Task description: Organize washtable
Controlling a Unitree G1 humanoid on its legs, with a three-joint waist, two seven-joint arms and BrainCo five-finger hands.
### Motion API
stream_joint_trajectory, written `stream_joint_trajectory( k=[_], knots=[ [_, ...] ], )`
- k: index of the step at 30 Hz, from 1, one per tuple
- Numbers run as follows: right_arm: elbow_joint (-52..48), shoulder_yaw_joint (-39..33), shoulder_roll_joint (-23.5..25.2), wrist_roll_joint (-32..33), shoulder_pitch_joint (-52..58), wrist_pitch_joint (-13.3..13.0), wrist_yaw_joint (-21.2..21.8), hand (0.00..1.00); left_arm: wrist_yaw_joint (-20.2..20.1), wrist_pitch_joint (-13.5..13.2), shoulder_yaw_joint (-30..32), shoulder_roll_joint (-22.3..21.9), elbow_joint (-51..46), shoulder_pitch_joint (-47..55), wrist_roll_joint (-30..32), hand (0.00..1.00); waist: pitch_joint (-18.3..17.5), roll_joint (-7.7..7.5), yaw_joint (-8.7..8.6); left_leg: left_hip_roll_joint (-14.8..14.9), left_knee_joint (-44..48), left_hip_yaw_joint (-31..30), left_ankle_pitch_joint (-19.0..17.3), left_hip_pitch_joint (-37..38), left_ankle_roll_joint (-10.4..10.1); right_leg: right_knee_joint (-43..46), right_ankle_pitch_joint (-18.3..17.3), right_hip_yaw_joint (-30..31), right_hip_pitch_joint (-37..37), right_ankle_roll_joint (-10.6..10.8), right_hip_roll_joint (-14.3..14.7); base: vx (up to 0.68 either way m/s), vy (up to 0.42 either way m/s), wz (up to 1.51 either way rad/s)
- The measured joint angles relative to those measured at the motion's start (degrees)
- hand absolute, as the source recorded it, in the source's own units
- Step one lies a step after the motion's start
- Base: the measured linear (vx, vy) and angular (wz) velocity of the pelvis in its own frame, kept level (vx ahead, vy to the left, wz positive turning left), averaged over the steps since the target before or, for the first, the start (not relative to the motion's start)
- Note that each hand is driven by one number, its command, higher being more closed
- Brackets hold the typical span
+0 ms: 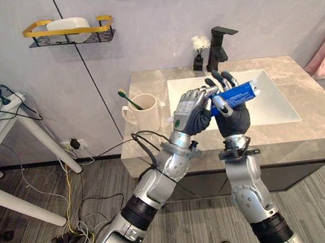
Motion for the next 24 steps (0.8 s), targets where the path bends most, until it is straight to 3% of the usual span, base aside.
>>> stream_joint_trajectory(
  k=[12,13,24],
  knots=[
    [0.68,-0.87,0.21,-2.39,-1.70,-0.76,-1.17,1.00,0.00,-0.27,-0.76,-0.65,0.00,0.44,-0.04,1.00,0.03,-0.05,0.74,-0.02,-1.92,-0.04,1.02,0.76,-0.05,-0.15,0.00,0.01,0.00,0.00,0.06,0.00,-0.002,0.01],
    [0.74,-0.90,0.23,-2.48,-1.70,-0.76,-1.18,1.00,-0.01,-0.24,-0.75,-0.65,0.00,0.48,-0.05,0.00,0.03,-0.05,0.76,-0.01,-1.98,-0.05,1.05,0.78,-0.06,-0.17,0.00,0.00,0.00,0.00,0.08,0.00,0.000,0.00],
    [1.05,-4.95,0.11,-9.18,-1.66,-0.51,-1.45,1.00,-1.47,-1.42,-0.46,-0.75,0.97,0.57,-1.13,0.00,0.09,-0.16,0.81,0.05,-2.57,0.12,1.09,1.83,-0.14,-0.19,-0.05,0.08,0.63,0.07,0.19,-0.01,-0.004,0.00]
  ],
)
